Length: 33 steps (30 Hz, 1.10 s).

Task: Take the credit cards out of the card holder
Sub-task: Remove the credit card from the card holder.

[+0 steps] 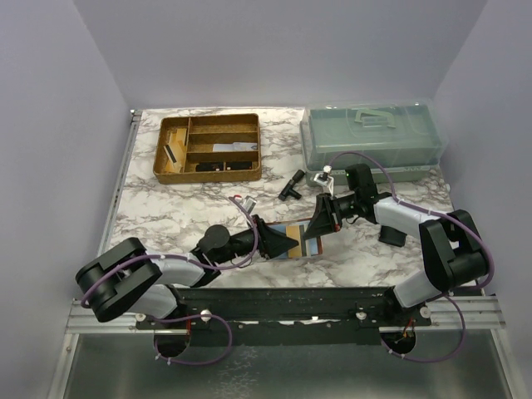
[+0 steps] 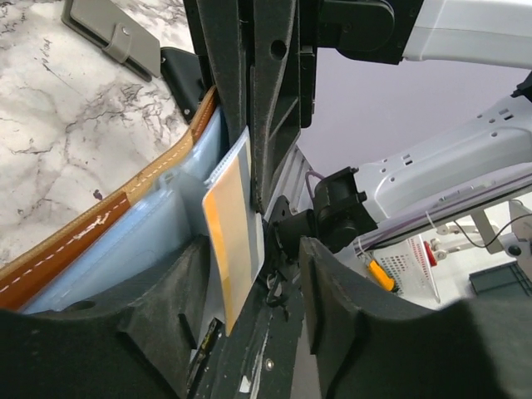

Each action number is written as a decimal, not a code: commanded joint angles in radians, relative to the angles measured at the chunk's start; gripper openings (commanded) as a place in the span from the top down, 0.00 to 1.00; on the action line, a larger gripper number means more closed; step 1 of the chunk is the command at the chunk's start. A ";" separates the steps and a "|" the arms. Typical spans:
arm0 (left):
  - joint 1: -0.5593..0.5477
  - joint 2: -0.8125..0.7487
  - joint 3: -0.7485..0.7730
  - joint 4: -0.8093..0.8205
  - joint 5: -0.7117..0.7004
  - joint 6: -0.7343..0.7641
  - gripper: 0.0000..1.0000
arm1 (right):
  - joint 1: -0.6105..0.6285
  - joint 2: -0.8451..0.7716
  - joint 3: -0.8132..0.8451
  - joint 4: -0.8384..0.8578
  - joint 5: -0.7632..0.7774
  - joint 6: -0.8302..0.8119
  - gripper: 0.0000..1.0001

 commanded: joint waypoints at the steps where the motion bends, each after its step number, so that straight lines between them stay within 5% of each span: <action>1: 0.001 0.024 0.020 0.002 0.035 0.010 0.53 | 0.000 -0.010 -0.006 0.023 -0.057 -0.008 1.00; 7: 0.012 -0.002 0.002 0.002 0.024 -0.016 1.00 | 0.000 -0.005 -0.002 0.014 -0.028 -0.008 1.00; 26: 0.122 -0.174 -0.122 -0.048 0.062 -0.061 1.00 | -0.011 -0.018 -0.001 -0.006 0.052 -0.026 1.00; 33: 0.233 -0.354 -0.142 -0.296 0.039 -0.077 1.00 | -0.020 0.018 0.024 -0.100 0.207 -0.098 1.00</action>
